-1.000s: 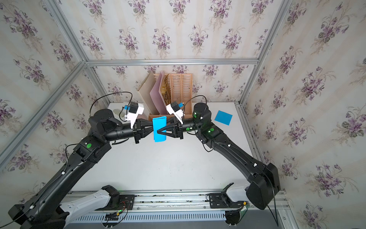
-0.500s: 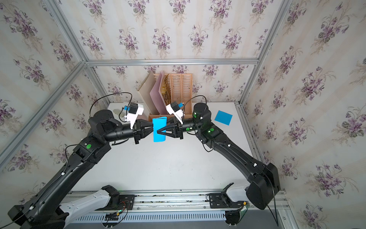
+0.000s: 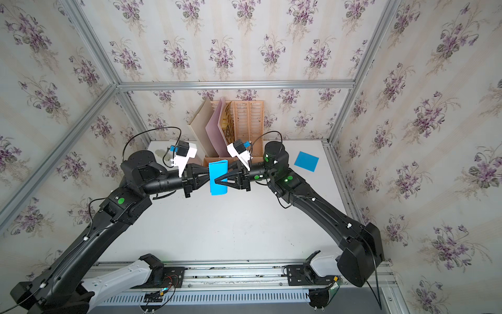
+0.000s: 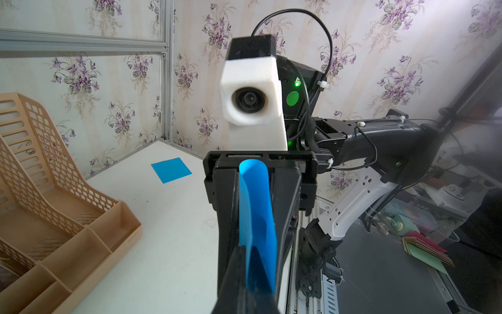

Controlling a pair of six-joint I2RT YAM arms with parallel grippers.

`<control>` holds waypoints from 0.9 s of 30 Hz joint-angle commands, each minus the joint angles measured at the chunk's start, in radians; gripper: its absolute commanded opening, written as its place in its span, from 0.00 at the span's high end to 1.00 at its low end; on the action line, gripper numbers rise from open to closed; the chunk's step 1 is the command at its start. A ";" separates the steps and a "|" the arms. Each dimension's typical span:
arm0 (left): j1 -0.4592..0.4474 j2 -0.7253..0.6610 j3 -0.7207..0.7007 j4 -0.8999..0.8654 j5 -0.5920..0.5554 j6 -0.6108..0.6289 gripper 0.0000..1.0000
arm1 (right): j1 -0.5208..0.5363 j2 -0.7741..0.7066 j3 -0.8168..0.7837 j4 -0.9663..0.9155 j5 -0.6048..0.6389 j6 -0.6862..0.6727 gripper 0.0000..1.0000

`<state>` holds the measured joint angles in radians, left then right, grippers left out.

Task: Fold the square paper along the opposite sides
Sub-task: Fold the paper.

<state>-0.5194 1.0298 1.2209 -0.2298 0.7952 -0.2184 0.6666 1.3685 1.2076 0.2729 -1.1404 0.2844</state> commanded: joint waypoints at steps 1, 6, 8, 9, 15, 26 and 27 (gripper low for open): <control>0.000 -0.002 -0.001 0.014 0.003 0.009 1.00 | 0.001 0.003 0.003 0.017 0.004 -0.005 0.72; 0.000 -0.002 -0.003 0.015 0.002 0.011 1.00 | 0.001 0.004 0.003 0.017 0.003 -0.005 0.73; 0.001 -0.001 -0.003 0.015 0.002 0.011 1.00 | 0.002 0.006 0.003 0.017 0.004 -0.005 0.74; 0.000 -0.001 -0.003 0.015 0.002 0.010 1.00 | 0.001 0.006 0.003 0.016 0.004 -0.005 0.74; 0.001 -0.002 -0.003 0.014 0.000 0.011 1.00 | 0.002 0.006 0.003 0.017 0.004 -0.005 0.76; 0.001 -0.002 -0.003 0.011 -0.001 0.014 1.00 | 0.002 0.007 0.003 0.017 0.002 -0.006 0.79; 0.001 -0.002 -0.003 0.010 -0.001 0.015 1.00 | 0.001 0.007 0.003 0.015 0.002 -0.005 0.79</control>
<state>-0.5194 1.0298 1.2190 -0.2340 0.7914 -0.2157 0.6674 1.3739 1.2076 0.2726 -1.1378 0.2844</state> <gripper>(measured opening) 0.059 0.209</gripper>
